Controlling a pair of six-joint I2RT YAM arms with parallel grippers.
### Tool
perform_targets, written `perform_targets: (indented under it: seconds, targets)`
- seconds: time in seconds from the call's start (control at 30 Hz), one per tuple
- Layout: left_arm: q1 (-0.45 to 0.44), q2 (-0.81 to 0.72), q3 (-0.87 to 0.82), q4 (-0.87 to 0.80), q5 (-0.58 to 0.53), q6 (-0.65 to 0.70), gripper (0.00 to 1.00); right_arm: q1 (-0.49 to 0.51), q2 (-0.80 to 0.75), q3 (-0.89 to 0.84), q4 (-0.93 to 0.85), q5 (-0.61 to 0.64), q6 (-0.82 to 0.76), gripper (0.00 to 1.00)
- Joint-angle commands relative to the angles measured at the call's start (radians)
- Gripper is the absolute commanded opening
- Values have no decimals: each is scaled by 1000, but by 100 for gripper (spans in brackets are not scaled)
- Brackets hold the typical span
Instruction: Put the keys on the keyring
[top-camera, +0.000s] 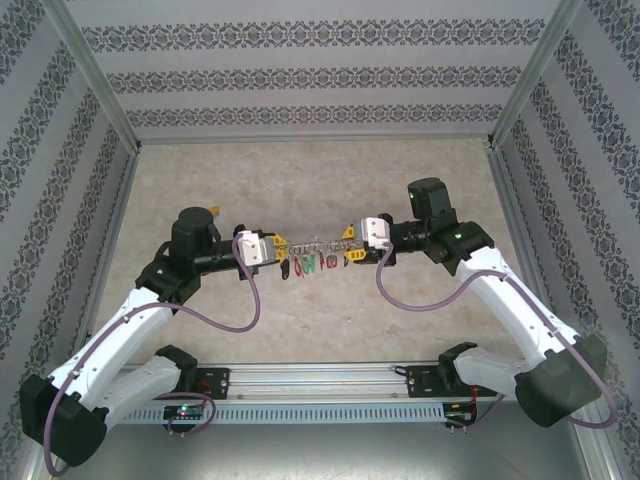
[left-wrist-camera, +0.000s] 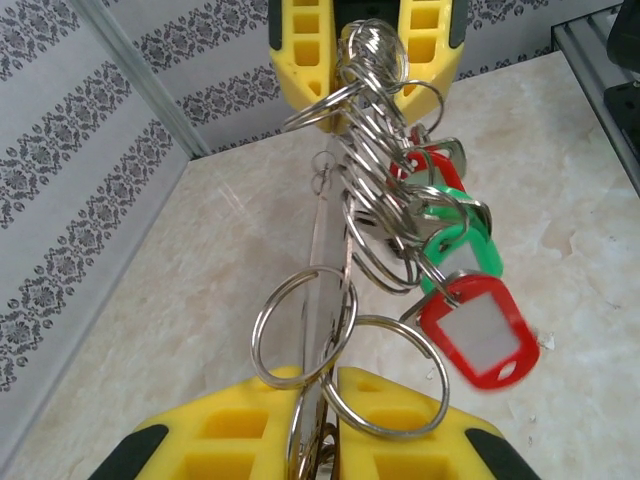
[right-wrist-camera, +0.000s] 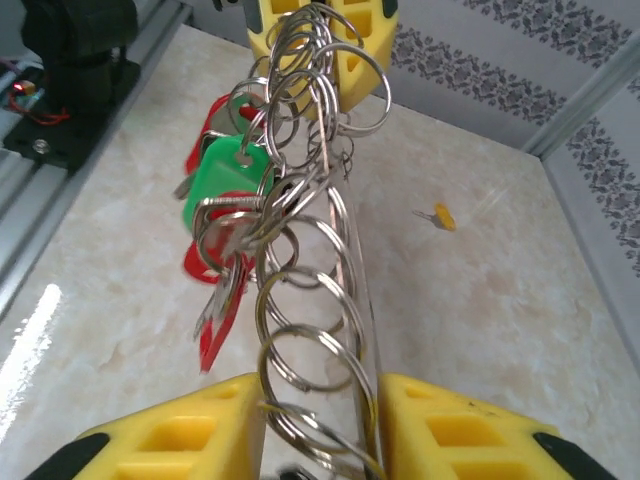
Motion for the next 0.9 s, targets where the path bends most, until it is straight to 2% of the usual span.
perform_targets:
  seconds: [0.0, 0.2, 0.37, 0.7, 0.87]
  targets:
    - [3, -3, 39, 26, 14, 35, 0, 25, -56, -59, 78, 110, -7, 36]
    - [4, -14, 10, 118, -5, -5, 0, 21, -90, -85, 64, 134, -14, 44]
    - [3, -20, 21, 91, -28, 15, 0, 23, -136, -121, 100, 172, 16, 48]
    - [4, -57, 36, 41, -73, 42, 0, 18, -265, -144, 97, 195, 61, 47]
    - [3, -68, 20, 63, -125, 43, 0, 18, -371, -230, 176, 284, 192, 47]
